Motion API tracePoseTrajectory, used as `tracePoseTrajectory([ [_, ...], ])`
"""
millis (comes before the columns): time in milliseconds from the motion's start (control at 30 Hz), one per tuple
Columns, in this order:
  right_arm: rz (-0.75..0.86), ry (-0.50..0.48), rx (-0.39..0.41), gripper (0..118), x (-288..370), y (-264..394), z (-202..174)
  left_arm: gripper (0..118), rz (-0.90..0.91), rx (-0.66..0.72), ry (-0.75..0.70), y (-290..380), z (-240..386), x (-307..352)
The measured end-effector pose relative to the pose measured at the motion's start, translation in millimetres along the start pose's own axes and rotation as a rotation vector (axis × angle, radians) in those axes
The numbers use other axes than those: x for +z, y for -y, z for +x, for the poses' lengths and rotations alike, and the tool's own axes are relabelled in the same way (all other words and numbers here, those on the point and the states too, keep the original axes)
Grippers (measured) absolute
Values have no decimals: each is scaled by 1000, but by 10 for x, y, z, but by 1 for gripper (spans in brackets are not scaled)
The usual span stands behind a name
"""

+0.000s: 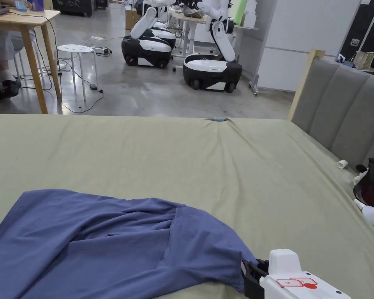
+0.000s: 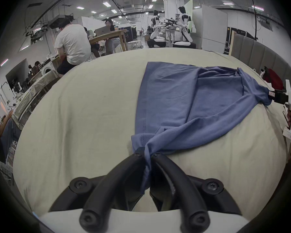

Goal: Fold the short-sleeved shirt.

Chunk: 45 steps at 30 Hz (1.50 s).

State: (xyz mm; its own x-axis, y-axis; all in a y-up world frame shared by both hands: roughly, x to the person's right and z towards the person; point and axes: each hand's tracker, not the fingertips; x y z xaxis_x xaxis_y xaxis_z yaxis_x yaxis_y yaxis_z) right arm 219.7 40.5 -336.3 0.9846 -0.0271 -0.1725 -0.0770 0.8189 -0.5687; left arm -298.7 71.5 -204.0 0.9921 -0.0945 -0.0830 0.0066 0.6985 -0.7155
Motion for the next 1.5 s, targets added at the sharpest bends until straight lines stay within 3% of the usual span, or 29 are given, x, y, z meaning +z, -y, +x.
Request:
tracePoseTrajectory([
  [133,8,2,16,20,31,21,-32,2,-6,3,3,29,-11,-4],
  [200,15,13,28,5,49,21,-57,2,-9,2,3,46,-15,-7],
  [333,18,1,29,3,71,-4,-62,2,-11,3,3,59,-15,-6],
  [567,83,26,99,2,373,-293,-172,1,51,-38,-49,-112,-43,83],
  [1033,329,110,279,2,1528,-2080,-438,1,377,-108,-154,-1684,-322,1142],
  [1233,389,131,256,2,1743,-2839,-464,1,450,-77,-186,-2411,-409,1310],
  [1500,515,252,230,2,1727,-3776,-525,1,572,-52,-291,-3369,-462,1575],
])
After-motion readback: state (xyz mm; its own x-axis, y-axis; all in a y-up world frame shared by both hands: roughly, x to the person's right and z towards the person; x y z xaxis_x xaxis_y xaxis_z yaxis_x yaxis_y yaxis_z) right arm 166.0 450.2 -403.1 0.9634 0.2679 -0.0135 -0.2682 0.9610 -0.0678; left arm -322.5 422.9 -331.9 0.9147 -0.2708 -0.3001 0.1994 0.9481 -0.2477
